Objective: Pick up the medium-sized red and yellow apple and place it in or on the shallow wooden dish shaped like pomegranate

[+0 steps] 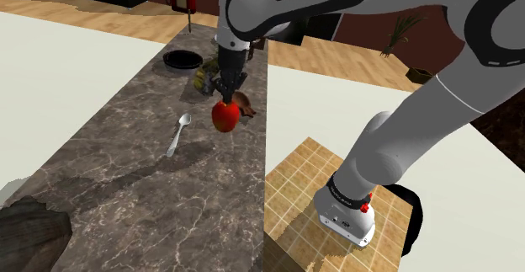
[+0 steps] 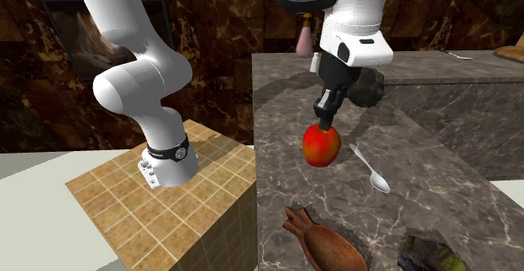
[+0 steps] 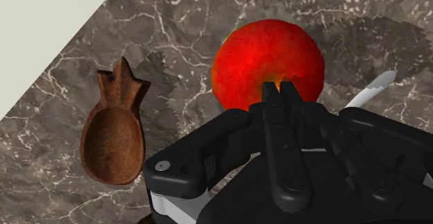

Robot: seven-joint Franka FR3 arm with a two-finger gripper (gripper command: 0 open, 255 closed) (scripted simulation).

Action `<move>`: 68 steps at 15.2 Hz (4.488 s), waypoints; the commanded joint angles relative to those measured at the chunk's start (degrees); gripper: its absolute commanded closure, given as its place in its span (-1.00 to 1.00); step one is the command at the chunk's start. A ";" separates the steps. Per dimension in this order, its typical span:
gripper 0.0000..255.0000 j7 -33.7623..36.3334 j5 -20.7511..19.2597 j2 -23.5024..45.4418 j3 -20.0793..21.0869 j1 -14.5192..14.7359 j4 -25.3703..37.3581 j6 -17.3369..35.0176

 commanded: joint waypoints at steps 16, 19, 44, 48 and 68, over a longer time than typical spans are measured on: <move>1.00 -5.02 -2.02 -0.04 -4.40 -2.92 12.46 -13.11; 1.00 -8.35 -2.93 2.05 -6.65 -4.51 16.73 -15.58; 1.00 -17.50 -4.09 10.21 -11.76 -8.39 17.32 -8.66; 1.00 -17.71 -3.99 10.87 -11.75 -8.38 14.96 -5.65; -1.00 -17.97 -3.90 11.65 -11.80 -8.42 13.50 -3.42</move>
